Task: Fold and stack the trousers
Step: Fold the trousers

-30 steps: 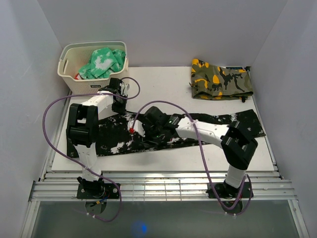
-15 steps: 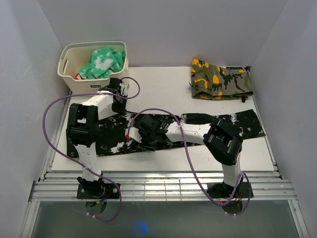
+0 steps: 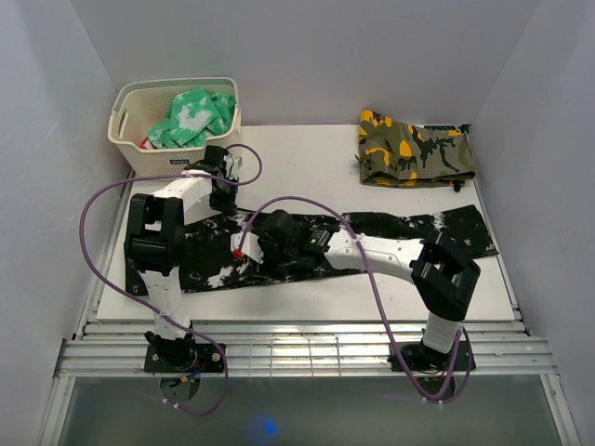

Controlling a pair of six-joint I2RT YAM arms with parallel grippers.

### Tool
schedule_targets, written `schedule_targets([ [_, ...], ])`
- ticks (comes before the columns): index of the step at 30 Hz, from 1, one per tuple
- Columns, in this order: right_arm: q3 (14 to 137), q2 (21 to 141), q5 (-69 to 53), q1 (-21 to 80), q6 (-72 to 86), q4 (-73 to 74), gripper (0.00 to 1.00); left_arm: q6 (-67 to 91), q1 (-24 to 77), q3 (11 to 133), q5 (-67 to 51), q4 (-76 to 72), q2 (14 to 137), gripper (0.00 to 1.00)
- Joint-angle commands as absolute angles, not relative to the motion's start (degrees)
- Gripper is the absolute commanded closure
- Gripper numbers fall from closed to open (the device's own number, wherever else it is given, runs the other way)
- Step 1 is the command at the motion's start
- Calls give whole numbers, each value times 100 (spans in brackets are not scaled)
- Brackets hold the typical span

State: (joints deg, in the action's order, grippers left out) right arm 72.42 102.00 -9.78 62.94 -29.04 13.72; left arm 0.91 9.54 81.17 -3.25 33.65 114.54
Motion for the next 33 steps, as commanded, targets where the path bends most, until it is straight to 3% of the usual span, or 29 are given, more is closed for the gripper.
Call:
schedule_targets([
  [1, 7137, 10230, -871, 6337, -3076, 1099, 40, 35, 888, 8007, -150, 3393, 11830, 100],
  [2, 7163, 10291, -748, 6346, -3111, 1125, 34, 26, 879, 8007, -149, 3393, 11839, 100],
  [6, 7102, 10651, -607, 6337, -3278, 1046, 30, 18, 879, 8051, -141, 3410, 11865, 100],
  [10, 7023, 10854, -352, 6337, -3348, 809, 30, 18, 879, 8051, -105, 3419, 11874, 100],
  [13, 6917, 10890, -220, 6337, -3349, 651, 37, 18, 879, 8042, -97, 3419, 11883, 100],
  [16, 6794, 10820, -141, 6337, -3314, 527, 51, 18, 888, 8016, -114, 3410, 11874, 100],
  [19, 6776, 10732, -141, 6337, -3270, 579, 87, 18, 879, 8016, -105, 3401, 11900, 100],
  [20, 6802, 10679, -193, 6337, -3243, 624, 92, 18, 888, 8024, -97, 3410, 11918, 100],
  [23, 6969, 10644, -324, 6372, -3182, 896, 90, 18, 870, 8033, -88, 3401, 11953, 100],
  [25, 7083, 10670, -430, 6381, -3173, 1089, 79, 18, 870, 8033, -88, 3393, 11971, 100],
  [26, 7162, 10679, -526, 6381, -3155, 1255, 67, 18, 879, 8033, -88, 3393, 11979, 100],
  [29, 7198, 10670, -615, 6381, -3146, 1327, 54, 18, 879, 8042, -88, 3393, 11971, 100],
  [33, 7181, 10617, -589, 6372, -3164, 1354, 58, 18, 879, 8033, -114, 3410, 11944, 100],
])
